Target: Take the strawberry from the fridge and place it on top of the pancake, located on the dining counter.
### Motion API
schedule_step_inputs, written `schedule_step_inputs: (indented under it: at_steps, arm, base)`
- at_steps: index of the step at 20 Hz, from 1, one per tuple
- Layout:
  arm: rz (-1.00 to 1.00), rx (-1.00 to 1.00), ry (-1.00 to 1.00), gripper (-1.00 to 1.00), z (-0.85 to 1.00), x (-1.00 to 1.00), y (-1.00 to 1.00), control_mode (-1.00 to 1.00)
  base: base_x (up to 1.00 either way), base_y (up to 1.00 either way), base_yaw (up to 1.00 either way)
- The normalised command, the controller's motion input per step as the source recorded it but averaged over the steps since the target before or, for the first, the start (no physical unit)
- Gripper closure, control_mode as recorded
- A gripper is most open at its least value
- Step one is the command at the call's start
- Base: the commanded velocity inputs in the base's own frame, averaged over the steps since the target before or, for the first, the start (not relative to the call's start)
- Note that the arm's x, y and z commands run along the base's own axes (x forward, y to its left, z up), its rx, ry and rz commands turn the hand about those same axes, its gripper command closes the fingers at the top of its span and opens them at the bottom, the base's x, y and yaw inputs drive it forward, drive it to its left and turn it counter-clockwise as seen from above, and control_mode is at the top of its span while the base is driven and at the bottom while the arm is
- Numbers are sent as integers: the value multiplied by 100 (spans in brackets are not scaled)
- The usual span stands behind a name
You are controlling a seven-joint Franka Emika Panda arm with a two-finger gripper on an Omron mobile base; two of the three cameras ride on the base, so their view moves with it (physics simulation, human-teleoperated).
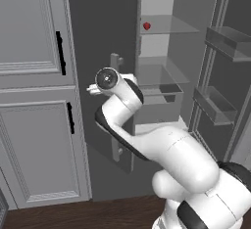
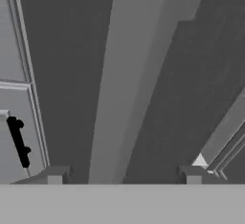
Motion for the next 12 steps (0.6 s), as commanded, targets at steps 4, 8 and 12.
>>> schedule_step_inputs:
  at_steps: [4, 8, 12]
  arm:
    - [0, 24, -14, -100, 38, -93, -53, -100]
    - [0, 26, -5, -100, 28, -38, -77, -100]
    - [0, 31, 0, -100, -13, -8, -93, -100]
  base:
    - [0, 0, 0]
    - [0, 0, 0]
    - [0, 0, 0]
